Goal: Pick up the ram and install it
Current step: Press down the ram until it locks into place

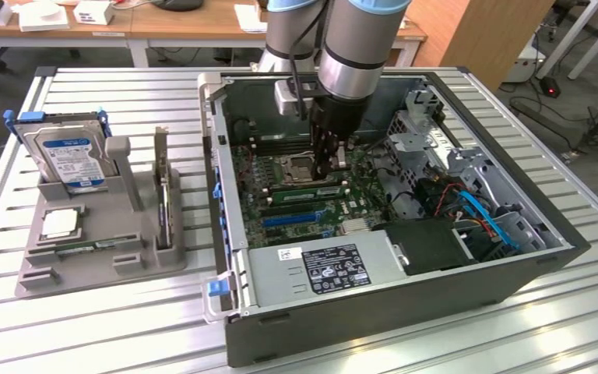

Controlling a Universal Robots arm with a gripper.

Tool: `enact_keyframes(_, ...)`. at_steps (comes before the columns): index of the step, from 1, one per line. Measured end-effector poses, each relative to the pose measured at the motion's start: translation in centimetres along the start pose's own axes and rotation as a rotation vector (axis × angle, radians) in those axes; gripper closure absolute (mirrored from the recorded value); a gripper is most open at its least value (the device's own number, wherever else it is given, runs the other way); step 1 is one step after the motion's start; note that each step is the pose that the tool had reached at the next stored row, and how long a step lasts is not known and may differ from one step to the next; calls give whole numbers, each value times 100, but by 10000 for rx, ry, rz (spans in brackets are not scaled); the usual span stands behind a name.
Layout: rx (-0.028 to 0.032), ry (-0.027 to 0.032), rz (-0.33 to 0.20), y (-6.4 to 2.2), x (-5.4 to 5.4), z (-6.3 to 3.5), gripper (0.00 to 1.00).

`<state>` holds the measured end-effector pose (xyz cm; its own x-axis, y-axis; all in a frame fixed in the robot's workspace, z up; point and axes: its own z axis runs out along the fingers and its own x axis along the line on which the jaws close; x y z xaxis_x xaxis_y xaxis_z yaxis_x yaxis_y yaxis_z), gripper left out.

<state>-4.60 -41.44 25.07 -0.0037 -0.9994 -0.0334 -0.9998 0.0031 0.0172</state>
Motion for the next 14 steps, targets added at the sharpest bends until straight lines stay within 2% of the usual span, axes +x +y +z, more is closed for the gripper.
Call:
enact_keyframes(11,0,0,20,0,0,0,91)
enact_keyframes(14,9,-5,258,-1,0,1,91)
